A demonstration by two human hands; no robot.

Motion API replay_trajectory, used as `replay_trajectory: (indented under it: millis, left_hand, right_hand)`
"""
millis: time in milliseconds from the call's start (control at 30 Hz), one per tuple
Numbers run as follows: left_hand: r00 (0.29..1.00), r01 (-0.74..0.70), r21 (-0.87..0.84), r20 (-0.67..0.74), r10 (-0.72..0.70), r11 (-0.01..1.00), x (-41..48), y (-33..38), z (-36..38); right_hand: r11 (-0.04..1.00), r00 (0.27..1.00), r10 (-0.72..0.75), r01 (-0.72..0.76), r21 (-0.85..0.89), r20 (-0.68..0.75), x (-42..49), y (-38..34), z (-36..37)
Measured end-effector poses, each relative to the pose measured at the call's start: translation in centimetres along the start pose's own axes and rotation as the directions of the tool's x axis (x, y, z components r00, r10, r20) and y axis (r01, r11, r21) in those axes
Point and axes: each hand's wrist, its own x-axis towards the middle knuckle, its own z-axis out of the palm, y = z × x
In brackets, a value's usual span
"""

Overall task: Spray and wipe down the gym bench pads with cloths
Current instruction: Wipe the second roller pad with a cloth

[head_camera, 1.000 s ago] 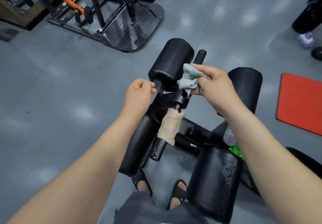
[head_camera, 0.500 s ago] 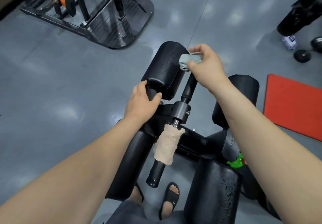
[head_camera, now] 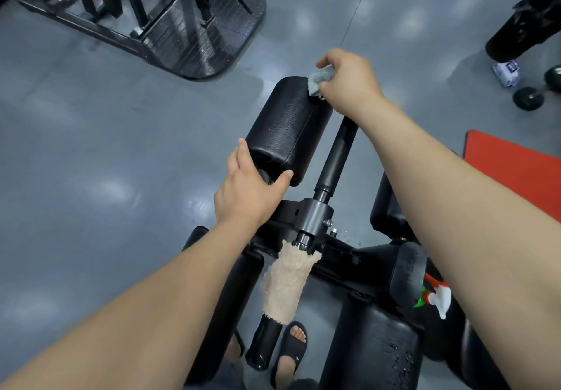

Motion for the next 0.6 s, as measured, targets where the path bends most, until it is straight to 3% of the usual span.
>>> replay_trajectory:
  millis: [600]
  left_hand:
    - [0.999,-0.003,0.000,-0.039,0.002,1.000,0.0,0.2,0.3]
  right_hand:
    - [0.972,0.976,-0.064,0.108,-0.209,0.207,0.8,-0.1,1.0]
